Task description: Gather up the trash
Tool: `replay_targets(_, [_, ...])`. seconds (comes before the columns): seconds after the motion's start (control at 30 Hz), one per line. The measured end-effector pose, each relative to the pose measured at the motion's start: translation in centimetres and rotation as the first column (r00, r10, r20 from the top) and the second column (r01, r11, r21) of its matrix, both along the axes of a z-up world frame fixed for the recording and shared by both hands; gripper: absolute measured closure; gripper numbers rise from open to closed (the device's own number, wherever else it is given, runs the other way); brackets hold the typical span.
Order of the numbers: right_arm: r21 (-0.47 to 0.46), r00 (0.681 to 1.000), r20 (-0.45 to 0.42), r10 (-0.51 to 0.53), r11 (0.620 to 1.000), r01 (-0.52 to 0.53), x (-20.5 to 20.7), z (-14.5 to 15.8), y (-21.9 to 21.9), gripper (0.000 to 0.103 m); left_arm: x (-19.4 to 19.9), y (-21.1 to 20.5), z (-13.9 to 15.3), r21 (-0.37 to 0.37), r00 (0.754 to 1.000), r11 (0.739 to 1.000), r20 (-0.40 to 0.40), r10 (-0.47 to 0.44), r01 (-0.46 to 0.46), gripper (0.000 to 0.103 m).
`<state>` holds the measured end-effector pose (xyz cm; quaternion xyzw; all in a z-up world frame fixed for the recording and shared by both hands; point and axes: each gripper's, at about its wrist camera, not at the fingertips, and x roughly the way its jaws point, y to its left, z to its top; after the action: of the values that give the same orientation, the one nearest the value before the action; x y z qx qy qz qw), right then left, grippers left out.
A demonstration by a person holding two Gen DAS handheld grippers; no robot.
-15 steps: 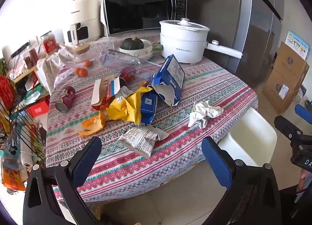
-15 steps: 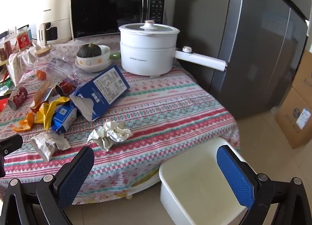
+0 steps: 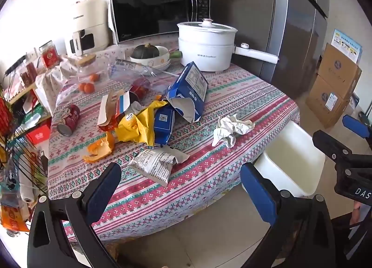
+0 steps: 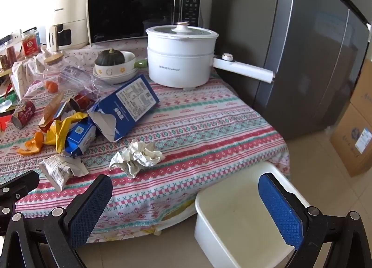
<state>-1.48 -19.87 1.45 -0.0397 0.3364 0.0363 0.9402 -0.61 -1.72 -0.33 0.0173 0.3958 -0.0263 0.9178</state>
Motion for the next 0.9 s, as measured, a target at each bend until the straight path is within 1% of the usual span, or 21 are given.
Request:
replay_targets(0.4, [0.019,1.0,-0.023,-0.011,1.0,0.012,0.41,-0.31,-0.14,0.0,0.03,0.49,0.1,-0.01,1.0,1.0,0.0,0.008,-0.008,0.0])
replay_targets(0.57, [-0.005,1.0,-0.019,-0.007,1.0,0.007,0.38,-0.48,0.31,0.0,-0.23,0.52,0.44,-0.015,1.0,1.0,0.007,-0.004,0.004,0.0])
replay_targets(0.9, [-0.008,1.0,-0.02,-0.017,1.0,0.017,0.63,-0.76,0.35,0.0,-0.45,0.83,0.87,-0.027,1.0,1.0,0.021,0.003,-0.002,0.0])
